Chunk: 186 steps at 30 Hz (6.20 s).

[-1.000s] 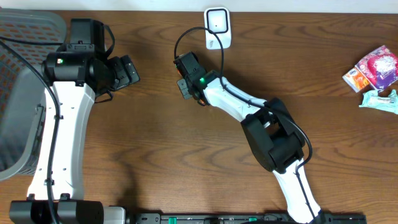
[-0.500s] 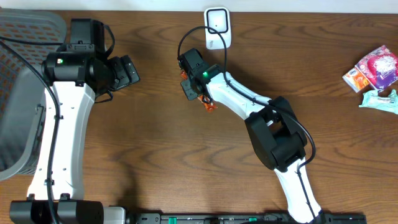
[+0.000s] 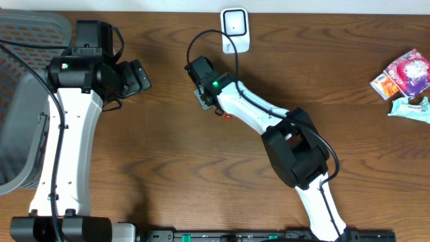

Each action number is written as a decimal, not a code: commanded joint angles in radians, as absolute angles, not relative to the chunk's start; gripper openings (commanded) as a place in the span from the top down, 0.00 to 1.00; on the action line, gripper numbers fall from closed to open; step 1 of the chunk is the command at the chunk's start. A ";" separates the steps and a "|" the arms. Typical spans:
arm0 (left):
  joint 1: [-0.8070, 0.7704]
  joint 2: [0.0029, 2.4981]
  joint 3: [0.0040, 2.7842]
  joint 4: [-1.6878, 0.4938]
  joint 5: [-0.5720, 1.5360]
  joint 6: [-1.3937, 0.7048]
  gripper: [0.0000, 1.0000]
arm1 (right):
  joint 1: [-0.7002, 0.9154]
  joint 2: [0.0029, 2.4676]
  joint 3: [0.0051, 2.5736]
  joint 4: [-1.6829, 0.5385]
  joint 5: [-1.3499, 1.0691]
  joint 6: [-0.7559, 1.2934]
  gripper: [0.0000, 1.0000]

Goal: Scan the item barcode

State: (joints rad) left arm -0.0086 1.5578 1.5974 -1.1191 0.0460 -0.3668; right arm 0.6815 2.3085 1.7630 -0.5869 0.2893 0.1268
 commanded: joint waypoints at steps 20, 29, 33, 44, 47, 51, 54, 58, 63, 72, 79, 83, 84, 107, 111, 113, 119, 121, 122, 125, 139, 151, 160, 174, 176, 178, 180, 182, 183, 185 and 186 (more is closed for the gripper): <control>-0.007 1.547 1.606 -1.122 0.036 -0.372 0.02 | 0.693 2.334 1.784 -0.575 0.211 0.096 0.99; -0.007 1.547 1.606 -1.122 0.036 -0.372 0.02 | 0.596 2.287 1.900 -0.647 -0.125 0.145 0.99; -0.007 1.547 1.606 -1.122 0.036 -0.372 0.02 | 0.472 2.281 1.985 -0.622 -0.472 0.180 0.99; -0.007 1.547 1.606 -1.122 0.036 -0.372 0.02 | 0.192 2.326 1.980 -0.258 -0.866 0.516 0.99; -0.007 1.547 1.606 -1.122 0.036 -0.372 0.02 | 0.175 2.347 1.980 -0.182 -0.878 0.587 0.99; -0.007 1.547 1.606 -1.122 0.036 -0.372 0.02 | 0.180 2.405 1.980 -0.002 -0.883 0.756 0.99; -0.007 1.547 1.606 -1.122 0.036 -0.372 0.02 | 0.183 2.460 1.980 0.157 -0.882 0.909 0.99; -0.007 1.547 1.606 -1.122 0.036 -0.372 0.02 | 0.183 2.540 1.980 0.377 -0.886 1.078 0.99; -0.007 1.547 1.606 -1.122 0.036 -0.372 0.02 | 0.181 2.579 1.981 0.540 -0.926 1.084 0.99; -0.007 1.547 1.606 -1.122 0.036 -0.372 0.02 | 0.127 2.578 1.982 0.563 -0.936 1.084 0.99; -0.007 1.547 1.606 -1.122 0.036 -0.372 0.02 | 0.035 2.524 1.983 0.568 -1.006 1.073 0.99; -0.007 1.547 1.606 -1.122 0.036 -0.372 0.02 | -0.035 2.453 1.983 0.551 -1.055 1.072 0.99; -0.007 1.547 1.606 -1.122 0.036 -0.372 0.02 | -0.054 2.432 1.983 0.540 -1.067 1.072 0.99; -0.007 1.547 1.606 -1.122 0.036 -0.372 0.02 | -0.448 2.184 1.982 -0.836 0.060 0.149 0.98; -0.007 1.547 1.606 -1.122 0.036 -0.372 0.02 | -0.475 2.194 1.982 -0.855 0.097 0.129 0.86; -0.007 1.547 1.606 -1.122 0.036 -0.372 0.02 | -0.482 2.194 1.982 -0.856 0.103 0.129 0.74; -0.007 1.547 1.606 -1.122 0.036 -0.372 0.02 | -0.487 2.194 1.982 -0.877 0.103 0.130 0.48; -0.007 1.547 1.606 -1.122 0.036 -0.372 0.02 | -0.487 2.194 1.982 -0.894 0.103 0.136 0.45; -0.007 1.547 1.606 -1.122 0.036 -0.372 0.02 | -0.487 2.194 1.982 -0.904 0.102 0.141 0.45; -0.007 1.547 1.606 -1.122 0.036 -0.372 0.02 | -0.487 2.186 1.982 -0.943 0.093 0.162 0.45; -0.007 1.547 1.606 -1.122 0.036 -0.372 0.02 | -0.440 2.166 1.981 -1.136 -0.270 0.163 0.99; -0.007 1.547 1.606 -1.122 0.036 -0.372 0.02 | -0.340 2.166 1.723 -1.081 -0.122 0.297 0.98; -0.007 1.547 1.606 -1.122 0.036 -0.372 0.02 | -0.349 2.166 1.568 -0.852 -0.035 0.344 0.98; -0.007 1.547 1.606 -1.122 0.036 -0.372 0.02 | -0.364 2.166 1.562 -0.729 0.074 0.287 0.99; -0.007 1.547 1.606 -1.122 0.036 -0.372 0.02 | -0.364 2.166 1.562 -0.741 0.045 0.287 0.99; -0.007 1.547 1.606 -1.122 0.036 -0.372 0.02 | -0.364 2.165 1.563 -0.765 0.032 0.288 0.98; -0.007 1.547 1.606 -1.122 0.036 -0.372 0.02 | -0.364 2.165 1.563 -0.787 0.039 0.288 0.97; -0.007 1.547 1.606 -1.122 0.036 -0.372 0.02 | -0.366 2.165 1.563 -0.817 0.078 0.307 0.95; -0.007 1.547 1.606 -1.122 0.036 -0.372 0.02 | -0.367 2.165 1.563 -0.837 0.109 0.326 0.95; -0.007 1.547 1.606 -1.122 0.036 -0.372 0.02 | -0.369 2.165 1.563 -0.878 0.179 0.363 0.98; -0.007 1.547 1.606 -1.122 0.036 -0.372 0.02 | -0.369 2.165 1.563 -0.903 0.230 0.397 0.99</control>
